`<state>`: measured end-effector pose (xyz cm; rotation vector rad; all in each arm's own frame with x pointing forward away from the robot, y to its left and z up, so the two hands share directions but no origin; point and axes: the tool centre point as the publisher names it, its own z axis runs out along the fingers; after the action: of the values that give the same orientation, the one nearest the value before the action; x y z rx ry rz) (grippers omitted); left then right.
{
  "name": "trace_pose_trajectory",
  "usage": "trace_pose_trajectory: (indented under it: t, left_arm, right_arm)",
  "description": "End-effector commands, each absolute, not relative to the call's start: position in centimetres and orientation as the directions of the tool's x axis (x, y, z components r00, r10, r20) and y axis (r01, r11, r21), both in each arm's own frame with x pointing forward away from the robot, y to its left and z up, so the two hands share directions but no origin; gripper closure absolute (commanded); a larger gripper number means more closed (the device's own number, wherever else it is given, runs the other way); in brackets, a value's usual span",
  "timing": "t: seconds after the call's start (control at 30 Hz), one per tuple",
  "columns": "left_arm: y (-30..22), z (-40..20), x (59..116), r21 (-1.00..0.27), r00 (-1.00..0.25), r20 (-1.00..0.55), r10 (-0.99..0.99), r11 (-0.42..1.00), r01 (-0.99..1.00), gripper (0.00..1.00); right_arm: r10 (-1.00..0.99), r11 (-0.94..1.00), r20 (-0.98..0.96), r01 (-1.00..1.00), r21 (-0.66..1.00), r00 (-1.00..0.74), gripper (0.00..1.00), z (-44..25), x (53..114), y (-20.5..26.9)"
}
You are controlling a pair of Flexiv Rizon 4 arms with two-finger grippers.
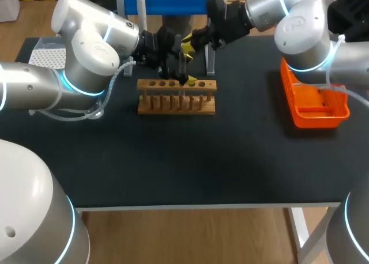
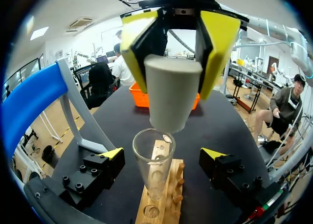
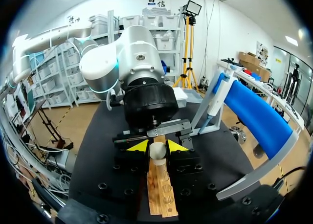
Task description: Invert the test tube, pick up the pipette, mount the tip to pipette, aspirate from beaker and dispense into the tube, eject the tip, return the pipette, and cap with the stopper.
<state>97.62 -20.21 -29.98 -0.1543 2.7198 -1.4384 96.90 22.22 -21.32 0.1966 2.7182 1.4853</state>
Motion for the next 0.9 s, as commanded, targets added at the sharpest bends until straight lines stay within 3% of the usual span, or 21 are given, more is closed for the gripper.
trace_pose_trajectory:
  t: [0.03, 0.9]
  left_arm:
    - [-20.19, -29.98, 97.66, -0.826, -0.993, -0.007, -0.116, 0.560, -0.060, 0.00]
    - [-20.19, -29.98, 97.66, -0.826, -0.993, -0.007, -0.116, 0.560, -0.060, 0.00]
  right_arm:
    - [0.125, 0.539, 0.029, 0.092, 0.838, -0.992, 1.00, -21.22, 97.13, 22.38]
    - [0.121, 0.551, 0.043, 0.103, 0.828, -0.992, 1.00, -22.22, 97.16, 22.54]
